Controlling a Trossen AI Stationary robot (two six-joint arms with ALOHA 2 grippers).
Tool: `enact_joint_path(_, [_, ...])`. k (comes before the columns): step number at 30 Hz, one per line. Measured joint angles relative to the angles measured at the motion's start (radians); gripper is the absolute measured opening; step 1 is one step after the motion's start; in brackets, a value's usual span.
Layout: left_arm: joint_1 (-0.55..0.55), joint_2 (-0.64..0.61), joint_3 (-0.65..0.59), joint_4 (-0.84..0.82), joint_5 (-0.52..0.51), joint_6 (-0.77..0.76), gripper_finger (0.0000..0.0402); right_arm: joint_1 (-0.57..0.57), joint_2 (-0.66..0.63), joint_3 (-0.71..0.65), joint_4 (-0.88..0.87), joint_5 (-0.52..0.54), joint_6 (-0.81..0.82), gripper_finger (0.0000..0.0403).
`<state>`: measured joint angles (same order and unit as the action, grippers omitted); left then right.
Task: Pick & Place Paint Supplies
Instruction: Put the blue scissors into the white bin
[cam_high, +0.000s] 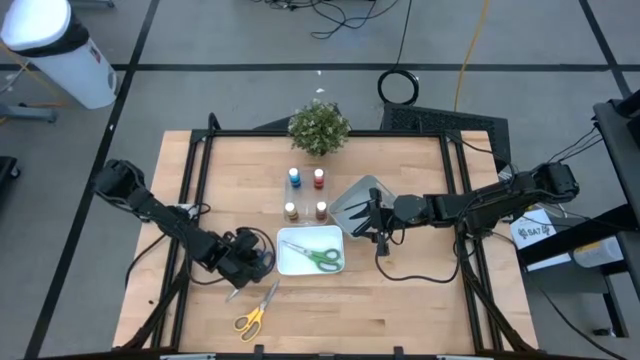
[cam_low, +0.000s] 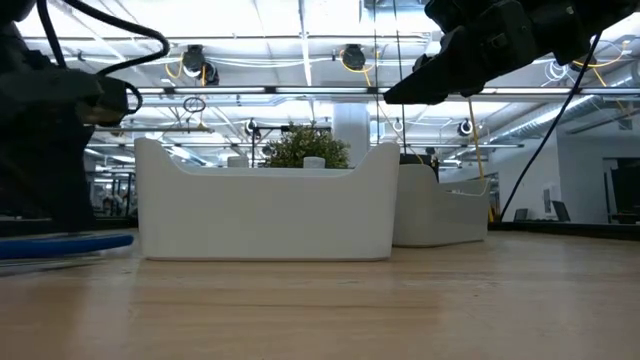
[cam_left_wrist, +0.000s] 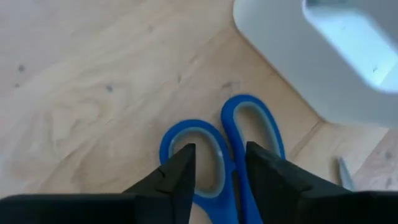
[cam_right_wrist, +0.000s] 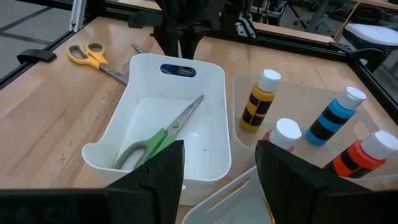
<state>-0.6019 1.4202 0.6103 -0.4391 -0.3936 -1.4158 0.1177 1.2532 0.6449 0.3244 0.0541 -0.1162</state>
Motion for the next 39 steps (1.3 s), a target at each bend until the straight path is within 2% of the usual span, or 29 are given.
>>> enact_joint_path(11, [0.018, 0.093, 0.004, 0.008, 0.042, -0.007, 0.0161, 0.000, 0.000, 0.000, 0.000, 0.000, 0.000, 0.0187])
enact_joint_path(20, [0.030, 0.084, 0.007, -0.003, 0.060, 0.045, 0.0161, 0.000, 0.000, 0.000, 0.000, 0.000, 0.000, 0.0187])
enact_joint_path(26, [0.032, 0.022, 0.023, -0.017, 0.008, 0.098, 0.0161, 0.000, 0.000, 0.000, 0.000, 0.000, 0.000, 0.0187])
enact_joint_path(33, [0.032, 0.005, 0.035, 0.040, -0.012, 0.096, 0.0161, 0.000, 0.000, 0.000, 0.000, 0.000, 0.000, 0.0187])
enact_joint_path(39, [0.032, 0.053, 0.035, 0.138, 0.008, 0.151, 0.0161, 0.000, 0.000, 0.000, 0.000, 0.000, 0.000, 0.0187])
